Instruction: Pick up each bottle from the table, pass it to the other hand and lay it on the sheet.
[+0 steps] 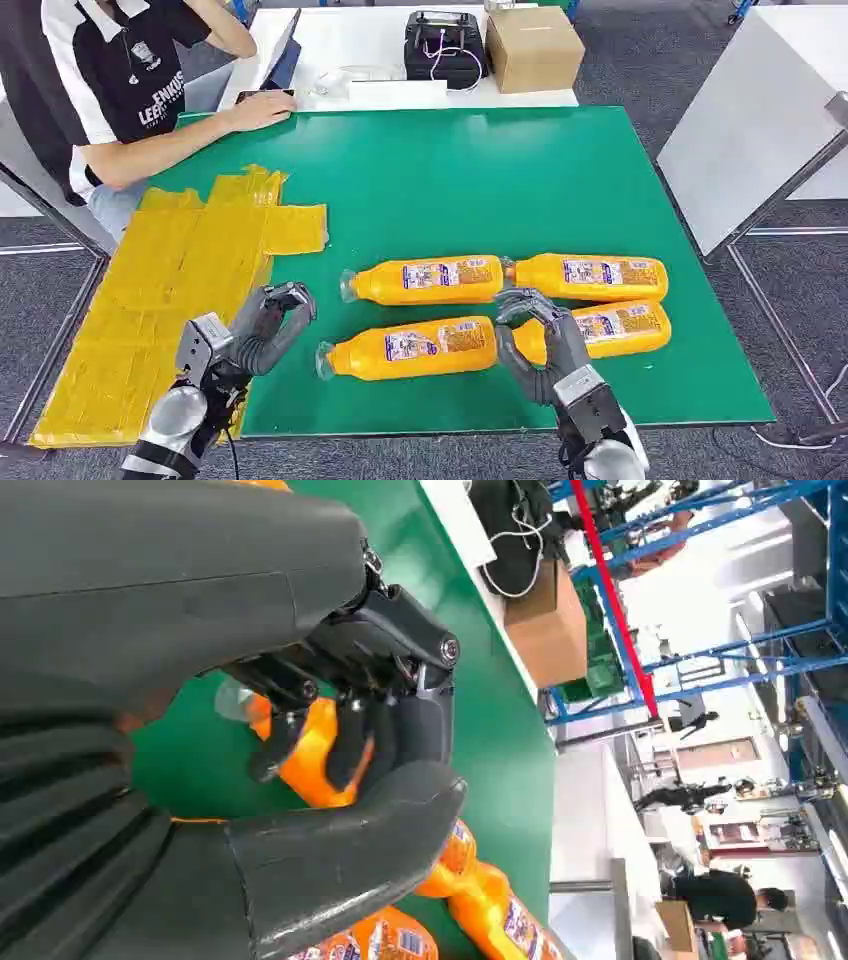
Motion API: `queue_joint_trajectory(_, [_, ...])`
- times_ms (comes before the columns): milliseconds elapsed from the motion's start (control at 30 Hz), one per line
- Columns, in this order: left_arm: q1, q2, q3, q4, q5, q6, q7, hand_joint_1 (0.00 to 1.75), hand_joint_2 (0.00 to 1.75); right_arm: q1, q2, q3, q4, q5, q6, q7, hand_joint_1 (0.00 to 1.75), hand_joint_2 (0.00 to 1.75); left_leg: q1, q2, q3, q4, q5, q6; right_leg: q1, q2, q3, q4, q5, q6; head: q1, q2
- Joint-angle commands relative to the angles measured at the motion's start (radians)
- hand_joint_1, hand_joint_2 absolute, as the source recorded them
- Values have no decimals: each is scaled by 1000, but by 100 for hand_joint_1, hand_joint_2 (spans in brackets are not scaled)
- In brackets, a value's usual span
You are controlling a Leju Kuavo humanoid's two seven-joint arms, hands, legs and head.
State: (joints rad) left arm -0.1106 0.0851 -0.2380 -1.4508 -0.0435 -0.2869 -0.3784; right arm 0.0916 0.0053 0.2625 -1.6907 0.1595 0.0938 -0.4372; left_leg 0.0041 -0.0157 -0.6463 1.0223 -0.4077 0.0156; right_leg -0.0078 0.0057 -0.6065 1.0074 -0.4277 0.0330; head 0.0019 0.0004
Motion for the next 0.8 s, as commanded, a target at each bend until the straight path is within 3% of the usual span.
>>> queue_joint_trajectory(33, [-178,-269,97,261,-213,403,-38,175,175,-196,198,17,246,26,-299,39,175,175,1,1,5,-1,-1,0,1,-1,6,-2,-1,0,0,0])
queue_joint_trajectory(367, [-157,-239,65,239,-273,397,-27,175,175,-173,184,18,217,10,-309,33,175,175,2,1,7,-2,2,0,2,-1,9,-4,2,0,0,0])
queue_joint_trajectory(400, [-155,-238,57,231,-287,383,-20,19,175,-172,184,14,208,8,-317,30,52,175,1,1,6,-2,2,0,1,0,7,-3,3,-2,0,0])
queue_joint_trajectory(433, [-152,-243,50,221,-302,385,-18,0,175,-173,184,12,200,32,-351,25,0,175,0,0,4,-1,3,1,0,-1,5,-2,2,-2,0,0])
queue_joint_trajectory(533, [-155,-247,50,209,-306,380,-7,0,175,-182,176,26,182,61,-372,32,0,175,0,1,3,0,2,1,1,0,4,-1,2,-2,0,0])
queue_joint_trajectory(567, [-156,-246,57,206,-302,379,-6,0,175,-187,172,35,178,85,-386,36,0,0,0,1,6,-1,1,1,1,-1,7,-2,1,-2,0,0])
queue_joint_trajectory(667, [-149,-248,76,195,-278,366,-10,0,175,-202,152,61,181,169,-423,68,0,0,1,2,5,0,1,1,1,0,6,-2,2,-2,0,0])
queue_joint_trajectory(700, [-141,-248,81,188,-270,359,-11,0,175,-216,137,74,193,254,-463,100,0,175,0,2,3,0,2,1,0,1,4,-1,2,-2,0,0])
queue_joint_trajectory(800, [-131,-251,86,182,-266,354,-12,0,175,-248,109,94,217,365,-482,165,0,175,0,2,3,-1,2,1,0,1,4,-1,3,-2,0,0])
